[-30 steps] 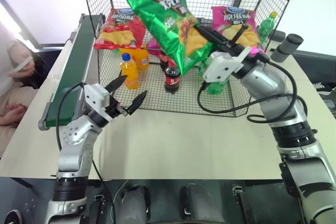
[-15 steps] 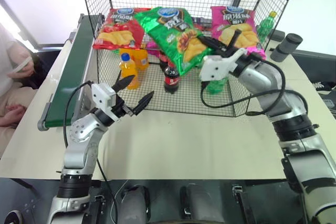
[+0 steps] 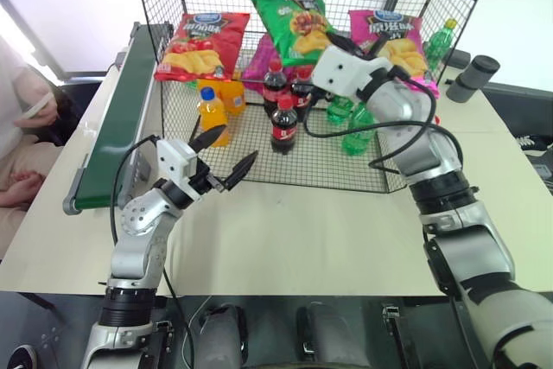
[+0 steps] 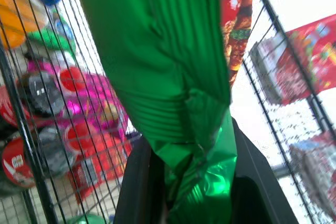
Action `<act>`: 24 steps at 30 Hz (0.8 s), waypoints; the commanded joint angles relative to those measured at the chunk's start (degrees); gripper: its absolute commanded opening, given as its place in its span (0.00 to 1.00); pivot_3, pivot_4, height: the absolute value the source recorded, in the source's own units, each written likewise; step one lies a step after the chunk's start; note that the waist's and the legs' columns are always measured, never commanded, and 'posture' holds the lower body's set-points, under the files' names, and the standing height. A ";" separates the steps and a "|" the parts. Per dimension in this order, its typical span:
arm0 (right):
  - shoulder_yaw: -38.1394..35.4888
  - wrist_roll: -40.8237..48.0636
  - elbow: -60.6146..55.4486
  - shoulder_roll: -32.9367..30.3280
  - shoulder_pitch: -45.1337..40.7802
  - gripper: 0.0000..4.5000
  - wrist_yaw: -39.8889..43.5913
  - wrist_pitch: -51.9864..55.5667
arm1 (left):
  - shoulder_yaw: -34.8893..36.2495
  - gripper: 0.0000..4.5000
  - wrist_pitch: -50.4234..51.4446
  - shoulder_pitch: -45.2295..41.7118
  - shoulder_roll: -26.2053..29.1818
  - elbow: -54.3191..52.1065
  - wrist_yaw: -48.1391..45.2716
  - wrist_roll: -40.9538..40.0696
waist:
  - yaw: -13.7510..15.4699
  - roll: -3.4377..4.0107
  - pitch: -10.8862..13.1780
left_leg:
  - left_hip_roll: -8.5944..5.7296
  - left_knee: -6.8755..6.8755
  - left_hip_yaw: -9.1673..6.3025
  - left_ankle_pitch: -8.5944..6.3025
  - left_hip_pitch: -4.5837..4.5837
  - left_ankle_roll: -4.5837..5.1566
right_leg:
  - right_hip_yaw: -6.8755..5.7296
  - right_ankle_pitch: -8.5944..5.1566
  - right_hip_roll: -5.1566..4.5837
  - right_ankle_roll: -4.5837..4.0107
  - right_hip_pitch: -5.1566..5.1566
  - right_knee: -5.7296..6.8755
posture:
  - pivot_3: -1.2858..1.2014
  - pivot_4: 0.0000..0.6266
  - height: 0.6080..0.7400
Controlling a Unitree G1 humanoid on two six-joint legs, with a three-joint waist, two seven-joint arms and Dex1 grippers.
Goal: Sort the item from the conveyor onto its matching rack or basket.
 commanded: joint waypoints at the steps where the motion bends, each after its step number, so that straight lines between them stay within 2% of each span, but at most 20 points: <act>1: 0.81 -1.57 -0.45 1.30 -3.02 0.06 -1.16 2.30 | -0.78 1.00 -0.15 0.05 -0.36 -2.84 0.17 -0.73 | -0.07 0.00 0.00 | 0.00 0.00 0.00 0.00 0.00 0.00 | 0.00 0.00 0.01 0.00 -0.01 0.00 | 0.52 0.24 1.00; 12: 3.82 -8.82 2.15 2.20 -6.04 0.06 -5.34 11.64 | -1.05 1.00 -1.11 0.47 -0.39 -3.31 1.52 0.53 | -0.06 0.00 0.00 | 0.00 -0.03 0.02 0.00 -0.02 0.00 | 0.00 0.00 -0.01 0.00 -0.04 0.00 | 0.52 0.24 1.00; 24: 5.74 -9.31 2.13 4.18 -5.14 0.06 -5.20 14.82 | -0.77 1.00 -3.12 -0.26 -0.38 -2.84 6.36 4.56 | -0.11 0.01 0.00 | 0.00 -0.05 0.03 0.00 -0.03 0.00 | 0.01 0.00 -0.01 0.00 -0.06 0.00 | 0.52 0.24 1.00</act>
